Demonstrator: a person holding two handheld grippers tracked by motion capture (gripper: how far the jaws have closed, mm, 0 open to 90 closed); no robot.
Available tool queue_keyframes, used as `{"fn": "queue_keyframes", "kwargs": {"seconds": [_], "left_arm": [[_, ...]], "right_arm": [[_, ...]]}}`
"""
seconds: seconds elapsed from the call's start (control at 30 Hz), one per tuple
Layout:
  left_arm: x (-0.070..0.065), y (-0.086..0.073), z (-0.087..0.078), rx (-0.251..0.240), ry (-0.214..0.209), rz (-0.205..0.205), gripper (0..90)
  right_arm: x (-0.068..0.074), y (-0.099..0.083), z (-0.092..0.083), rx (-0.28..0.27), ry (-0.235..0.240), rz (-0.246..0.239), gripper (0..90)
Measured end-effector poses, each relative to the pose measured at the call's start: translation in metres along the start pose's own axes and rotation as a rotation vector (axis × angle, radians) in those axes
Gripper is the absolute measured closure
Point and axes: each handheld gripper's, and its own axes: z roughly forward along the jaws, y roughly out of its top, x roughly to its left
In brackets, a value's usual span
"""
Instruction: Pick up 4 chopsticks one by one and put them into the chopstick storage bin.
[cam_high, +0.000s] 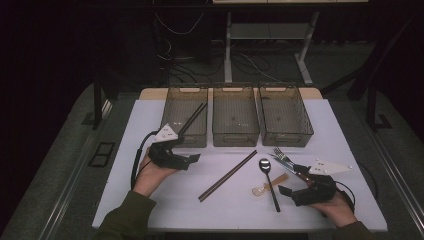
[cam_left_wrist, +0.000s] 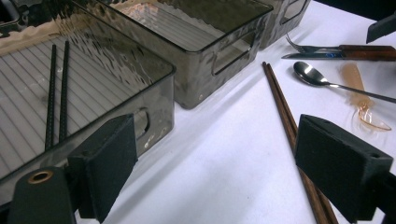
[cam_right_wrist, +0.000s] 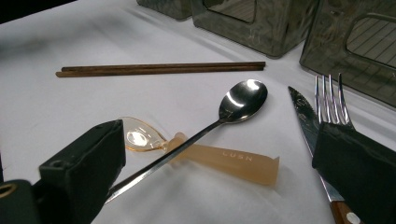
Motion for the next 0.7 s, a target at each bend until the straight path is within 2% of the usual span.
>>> {"fn": "queue_keyframes", "kwargs": {"seconds": [0.1,0.3,0.7], "left_arm": [[-0.004,-0.006,-0.003,-0.02,-0.006,-0.004,12.2],[-0.018,-0.016,-0.003,0.001,-0.029,0.025,9.9],[-0.04,-0.029,0.004,0.038,-0.067,0.049,10.0]], "right_arm": [[0.001,0.0,-0.001,0.004,-0.007,-0.002,2.9],[0.001,-0.002,-0.001,0.005,-0.011,-0.002,2.9],[0.001,-0.002,-0.003,0.003,-0.014,-0.001,2.9]]}}
